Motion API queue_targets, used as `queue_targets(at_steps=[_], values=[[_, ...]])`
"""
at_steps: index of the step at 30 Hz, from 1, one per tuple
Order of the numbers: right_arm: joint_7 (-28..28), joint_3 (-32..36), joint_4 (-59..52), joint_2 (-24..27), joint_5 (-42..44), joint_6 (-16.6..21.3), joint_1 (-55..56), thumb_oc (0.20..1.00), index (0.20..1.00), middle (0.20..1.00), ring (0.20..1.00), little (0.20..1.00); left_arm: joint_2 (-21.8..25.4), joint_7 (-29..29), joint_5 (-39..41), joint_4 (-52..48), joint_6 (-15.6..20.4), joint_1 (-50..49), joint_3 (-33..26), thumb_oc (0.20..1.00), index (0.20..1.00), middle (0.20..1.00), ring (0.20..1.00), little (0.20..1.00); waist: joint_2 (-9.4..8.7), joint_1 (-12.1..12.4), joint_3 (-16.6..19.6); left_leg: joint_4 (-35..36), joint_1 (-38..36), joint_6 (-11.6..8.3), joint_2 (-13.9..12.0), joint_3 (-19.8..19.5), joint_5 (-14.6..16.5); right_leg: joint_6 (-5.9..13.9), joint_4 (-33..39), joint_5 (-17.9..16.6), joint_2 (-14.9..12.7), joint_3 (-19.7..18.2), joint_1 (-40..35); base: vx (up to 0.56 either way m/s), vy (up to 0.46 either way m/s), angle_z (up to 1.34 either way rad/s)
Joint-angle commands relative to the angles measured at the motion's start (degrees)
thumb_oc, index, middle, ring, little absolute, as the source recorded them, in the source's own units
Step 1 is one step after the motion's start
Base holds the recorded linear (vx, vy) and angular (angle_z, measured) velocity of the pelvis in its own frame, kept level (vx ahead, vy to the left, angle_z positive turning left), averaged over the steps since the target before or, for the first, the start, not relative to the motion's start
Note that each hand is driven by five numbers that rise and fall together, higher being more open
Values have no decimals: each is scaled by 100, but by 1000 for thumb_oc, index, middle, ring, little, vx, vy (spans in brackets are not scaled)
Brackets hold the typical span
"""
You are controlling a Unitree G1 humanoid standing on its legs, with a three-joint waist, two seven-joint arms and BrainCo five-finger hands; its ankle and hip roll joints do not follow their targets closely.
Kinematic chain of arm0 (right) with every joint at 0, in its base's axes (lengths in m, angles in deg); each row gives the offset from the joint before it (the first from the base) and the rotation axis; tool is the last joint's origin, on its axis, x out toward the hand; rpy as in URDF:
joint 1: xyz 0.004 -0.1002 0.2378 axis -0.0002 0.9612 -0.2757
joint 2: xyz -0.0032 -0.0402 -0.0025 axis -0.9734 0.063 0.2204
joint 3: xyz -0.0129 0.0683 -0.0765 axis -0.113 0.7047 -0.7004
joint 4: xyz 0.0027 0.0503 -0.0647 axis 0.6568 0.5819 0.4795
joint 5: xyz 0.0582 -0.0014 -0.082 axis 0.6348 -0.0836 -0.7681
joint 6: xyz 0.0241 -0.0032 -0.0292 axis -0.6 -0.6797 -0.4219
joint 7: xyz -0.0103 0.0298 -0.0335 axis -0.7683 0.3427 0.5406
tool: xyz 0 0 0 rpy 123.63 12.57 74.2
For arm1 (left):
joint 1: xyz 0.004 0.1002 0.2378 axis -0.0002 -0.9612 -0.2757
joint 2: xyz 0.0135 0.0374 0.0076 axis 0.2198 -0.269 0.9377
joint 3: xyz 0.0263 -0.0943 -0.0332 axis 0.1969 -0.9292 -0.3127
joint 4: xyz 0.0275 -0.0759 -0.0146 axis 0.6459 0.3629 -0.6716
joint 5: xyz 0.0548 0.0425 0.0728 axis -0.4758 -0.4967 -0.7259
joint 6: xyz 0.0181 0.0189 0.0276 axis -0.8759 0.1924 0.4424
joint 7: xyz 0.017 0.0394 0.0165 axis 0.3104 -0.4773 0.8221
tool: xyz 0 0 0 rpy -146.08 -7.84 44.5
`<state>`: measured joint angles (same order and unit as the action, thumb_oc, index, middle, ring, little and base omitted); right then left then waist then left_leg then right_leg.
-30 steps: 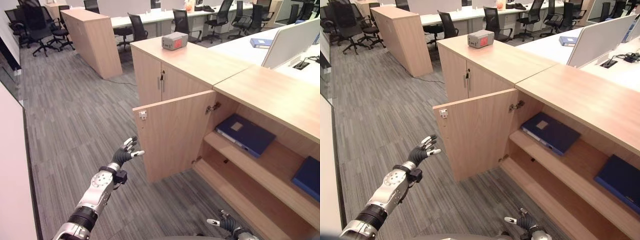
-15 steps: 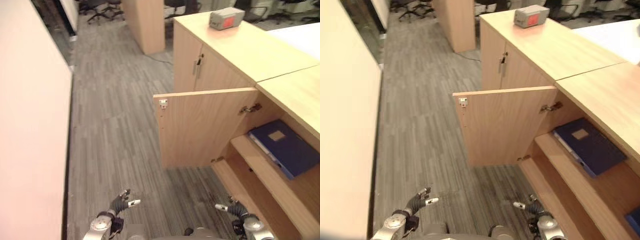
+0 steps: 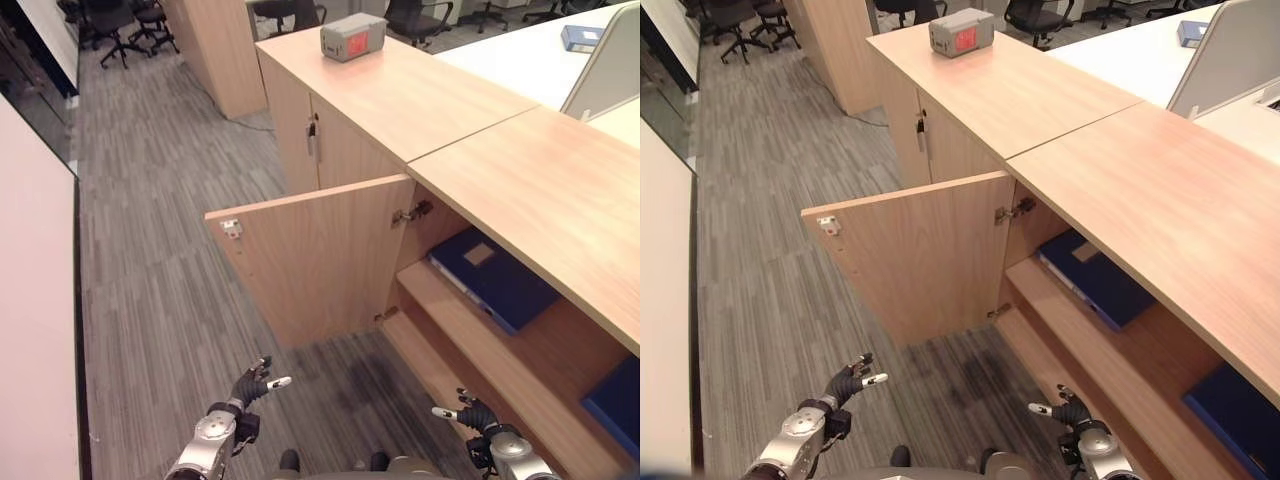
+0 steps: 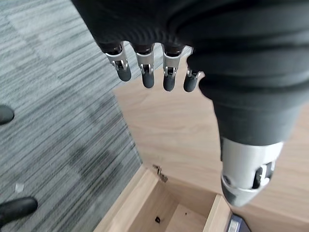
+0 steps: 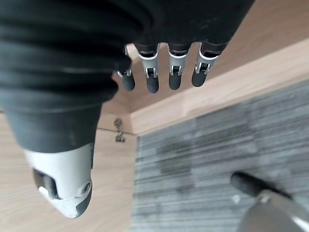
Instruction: Put the empty folder in the office cabinet
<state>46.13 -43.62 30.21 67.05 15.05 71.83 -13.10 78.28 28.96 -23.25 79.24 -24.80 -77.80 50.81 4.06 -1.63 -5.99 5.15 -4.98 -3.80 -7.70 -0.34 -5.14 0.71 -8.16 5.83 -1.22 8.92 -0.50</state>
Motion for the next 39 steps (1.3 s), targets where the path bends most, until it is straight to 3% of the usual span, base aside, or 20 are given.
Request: queue_targets(at_steps=[1, 7, 13, 20, 23, 31, 39], values=[[2, -129, -104, -276, -63, 140, -48, 1000, 1000, 1000, 1000, 1000, 280, -123, -13, -97, 254, 122, -333, 1000, 1000, 1000, 1000, 1000, -383, 71, 105, -89, -261, -145, 237, 136, 796, 1004, 1143, -537, -961, -222, -575, 27, 22, -6], [-37, -173, -85, -291, -167, 113, 54, 1000, 1000, 1000, 1000, 1000, 289, -243, 142, -150, 298, 361, -431, 1000, 1000, 1000, 1000, 1000, -408, -37, 177, -49, -465, -109, 237, 345, 880, 1065, 1116, -576, -987, -306, -567, 52, 45, -24], [-97, -189, -60, -209, -218, 141, 106, 1000, 1000, 1000, 1000, 1000, 880, -499, 215, 459, 378, 1182, -778, 1000, 1000, 1000, 1000, 1000, -435, -250, 278, -15, -649, -108, 236, 649, 938, 1155, 1052, -633, -1032, -436, -528, 34, 49, -31], [-246, -400, -266, -103, -186, 217, 167, 1000, 1000, 1000, 1000, 1000, 2034, -658, 381, 1248, 433, 2317, -1063, 1000, 1000, 1000, 1000, 1000, -504, -416, 321, -15, -706, -123, 243, 901, 977, 1284, 930, -744, -1065, -525, -321, 10, 33, -13], [-254, -442, -236, -104, -173, 216, 146, 1000, 1000, 1000, 1000, 1000, 2165, -671, 443, 1291, 449, 2508, -1066, 1000, 1000, 1000, 1000, 1000, -527, -418, 317, -15, -705, -123, 239, 939, 979, 1308, 914, -762, -1076, -530, -292, 8, 18, -8], [-311, -472, -210, -86, -65, 222, 142, 1000, 1000, 1000, 1000, 1000, 2601, -698, 433, 1235, 491, 3372, -722, 1000, 1000, 1000, 1000, 1000, -646, -450, 281, -15, -704, -125, 237, 987, 1012, 1409, 873, -819, -1121, -515, -223, 2, 17, -4], [-359, -513, -149, -77, -18, 216, 86, 1000, 1000, 1000, 1000, 1000, 2688, -486, 584, 1252, 530, 4002, -285, 1000, 1000, 1000, 1000, 1000, -795, -497, 249, -15, -700, -125, 225, 1029, 1041, 1429, 842, -889, -1131, -534, -137, -2, 7, -3]])
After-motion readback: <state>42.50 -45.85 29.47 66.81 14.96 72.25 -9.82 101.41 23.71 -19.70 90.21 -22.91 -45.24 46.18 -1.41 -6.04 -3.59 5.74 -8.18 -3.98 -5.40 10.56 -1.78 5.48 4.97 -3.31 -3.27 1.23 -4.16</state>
